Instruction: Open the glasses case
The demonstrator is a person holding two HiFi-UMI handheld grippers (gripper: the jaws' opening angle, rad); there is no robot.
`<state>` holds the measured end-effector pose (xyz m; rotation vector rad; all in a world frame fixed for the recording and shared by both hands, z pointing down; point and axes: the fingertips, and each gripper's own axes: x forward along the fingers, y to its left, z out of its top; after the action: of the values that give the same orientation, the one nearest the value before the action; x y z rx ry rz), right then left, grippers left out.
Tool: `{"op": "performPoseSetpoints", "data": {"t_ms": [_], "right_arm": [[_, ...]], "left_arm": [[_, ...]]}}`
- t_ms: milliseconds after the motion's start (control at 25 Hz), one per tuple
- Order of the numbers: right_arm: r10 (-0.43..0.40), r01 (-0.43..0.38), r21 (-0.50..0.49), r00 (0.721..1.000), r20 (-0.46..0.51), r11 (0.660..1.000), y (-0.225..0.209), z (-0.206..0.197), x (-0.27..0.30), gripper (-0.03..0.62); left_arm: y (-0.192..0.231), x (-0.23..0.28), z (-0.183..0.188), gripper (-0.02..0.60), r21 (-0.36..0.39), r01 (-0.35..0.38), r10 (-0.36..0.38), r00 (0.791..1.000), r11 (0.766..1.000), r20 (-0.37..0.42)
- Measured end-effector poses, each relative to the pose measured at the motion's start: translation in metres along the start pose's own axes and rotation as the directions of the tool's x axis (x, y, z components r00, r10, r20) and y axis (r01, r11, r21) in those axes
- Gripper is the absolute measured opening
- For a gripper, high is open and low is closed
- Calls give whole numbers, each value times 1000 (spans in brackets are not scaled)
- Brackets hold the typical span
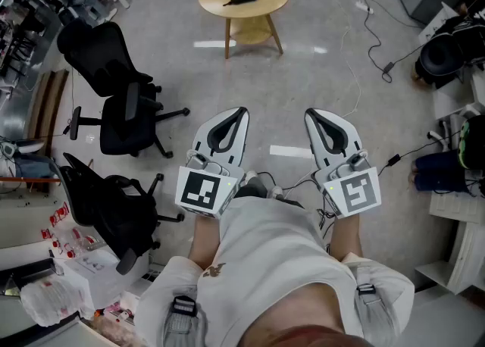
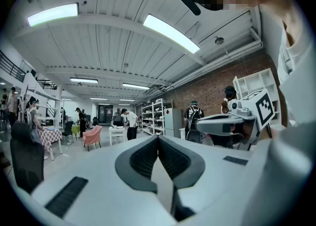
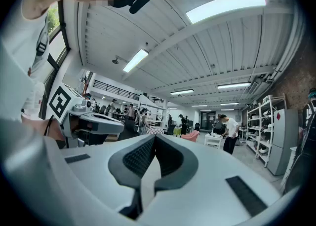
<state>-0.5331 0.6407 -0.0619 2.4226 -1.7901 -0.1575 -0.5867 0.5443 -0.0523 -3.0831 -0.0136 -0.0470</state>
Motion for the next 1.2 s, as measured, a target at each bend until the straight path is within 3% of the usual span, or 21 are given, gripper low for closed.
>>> {"op": "performPoseSetpoints", "data": {"t_ms": [320, 560, 680, 840, 1200], "right_arm": [[51, -52, 35, 998, 20, 998, -7, -3, 8, 20], [107, -107, 39, 994, 7, 994, -11, -21, 47, 21], [102, -102, 22, 995, -10, 995, -28, -33, 72, 21], [99, -98, 31, 995, -25, 995, -49, -42, 114, 20], [111, -111, 2, 992, -56, 994, -98, -46, 239, 21]], "left_arm": [[1, 7, -2, 20, 11, -32, 32, 999, 999, -21], [36, 23, -26, 20, -15, -73, 72, 996, 997, -52], [58, 49, -30, 20, -8, -88, 87, 995, 996, -44], [83, 91, -30, 20, -19, -48, 48, 999, 999, -25], [181, 183, -23, 20, -2, -17, 17, 1000, 1000, -24]]}}
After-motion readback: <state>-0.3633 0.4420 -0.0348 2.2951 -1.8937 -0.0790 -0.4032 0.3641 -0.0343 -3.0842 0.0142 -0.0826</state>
